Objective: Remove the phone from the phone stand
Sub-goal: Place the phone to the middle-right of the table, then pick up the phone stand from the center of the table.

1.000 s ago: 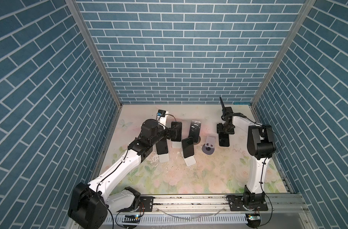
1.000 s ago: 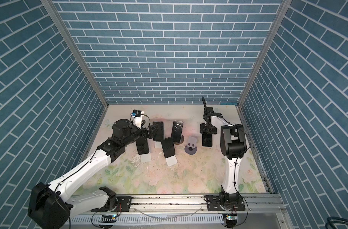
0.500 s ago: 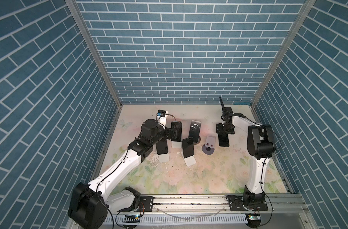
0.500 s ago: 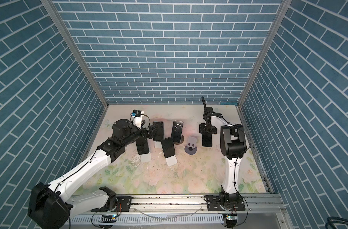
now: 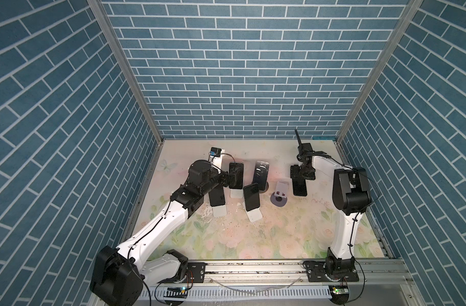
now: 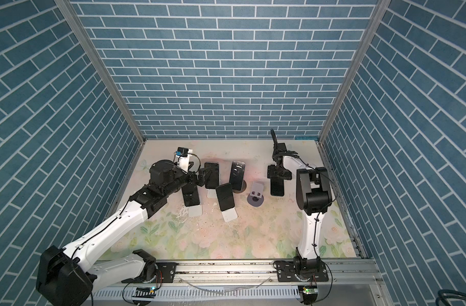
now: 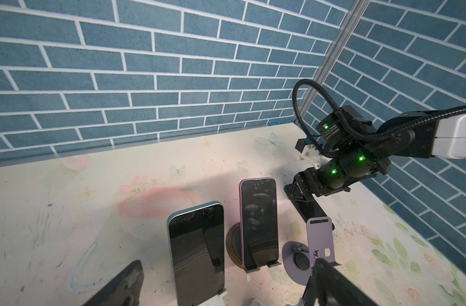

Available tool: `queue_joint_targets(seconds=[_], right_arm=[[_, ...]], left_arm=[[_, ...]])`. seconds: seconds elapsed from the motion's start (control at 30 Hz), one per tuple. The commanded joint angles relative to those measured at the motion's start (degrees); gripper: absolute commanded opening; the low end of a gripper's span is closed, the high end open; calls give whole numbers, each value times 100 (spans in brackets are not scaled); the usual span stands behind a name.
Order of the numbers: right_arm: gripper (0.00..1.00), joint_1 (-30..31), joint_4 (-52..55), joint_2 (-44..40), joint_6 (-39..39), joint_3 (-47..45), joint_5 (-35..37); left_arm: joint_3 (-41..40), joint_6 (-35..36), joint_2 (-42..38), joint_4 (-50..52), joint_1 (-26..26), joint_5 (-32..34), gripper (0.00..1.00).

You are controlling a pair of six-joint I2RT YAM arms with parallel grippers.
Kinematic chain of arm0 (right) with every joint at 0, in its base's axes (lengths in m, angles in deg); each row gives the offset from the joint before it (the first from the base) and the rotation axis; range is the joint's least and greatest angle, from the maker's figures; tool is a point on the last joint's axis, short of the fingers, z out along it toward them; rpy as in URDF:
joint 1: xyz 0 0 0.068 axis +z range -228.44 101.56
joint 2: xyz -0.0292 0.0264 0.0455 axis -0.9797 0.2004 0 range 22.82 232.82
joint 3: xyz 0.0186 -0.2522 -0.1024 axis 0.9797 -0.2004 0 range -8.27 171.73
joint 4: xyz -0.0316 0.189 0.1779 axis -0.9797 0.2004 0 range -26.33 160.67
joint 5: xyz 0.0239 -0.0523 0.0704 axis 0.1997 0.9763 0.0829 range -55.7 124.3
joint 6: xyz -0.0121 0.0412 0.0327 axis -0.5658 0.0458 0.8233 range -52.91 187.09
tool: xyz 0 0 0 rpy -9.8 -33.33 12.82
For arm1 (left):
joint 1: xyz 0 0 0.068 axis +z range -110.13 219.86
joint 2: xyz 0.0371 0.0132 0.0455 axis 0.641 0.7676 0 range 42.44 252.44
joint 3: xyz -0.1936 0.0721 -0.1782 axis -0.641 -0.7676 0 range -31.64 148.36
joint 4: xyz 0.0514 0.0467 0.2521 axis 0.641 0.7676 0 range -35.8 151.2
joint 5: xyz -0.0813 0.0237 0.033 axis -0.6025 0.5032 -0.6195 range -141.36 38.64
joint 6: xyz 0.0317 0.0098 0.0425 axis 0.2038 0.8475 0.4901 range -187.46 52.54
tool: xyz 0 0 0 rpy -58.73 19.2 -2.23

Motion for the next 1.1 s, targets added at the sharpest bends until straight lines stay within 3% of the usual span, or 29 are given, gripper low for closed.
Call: queue_joint_targets(seconds=[0.0, 0.23, 0.67, 1.07], right_arm=[[83, 1, 107, -634, 168, -109, 145], [83, 174, 345, -1302, 355, -236, 92], [88, 1253, 1113, -2180, 974, -333, 752], [92, 1792, 985, -2471, 1522, -876, 479]], left_arm=[[80, 47, -69, 420, -37, 265, 100], [335, 65, 142, 872, -34, 350, 100], [259, 86, 0, 950, -39, 286, 100], [287, 72, -72, 1026, -38, 170, 100]])
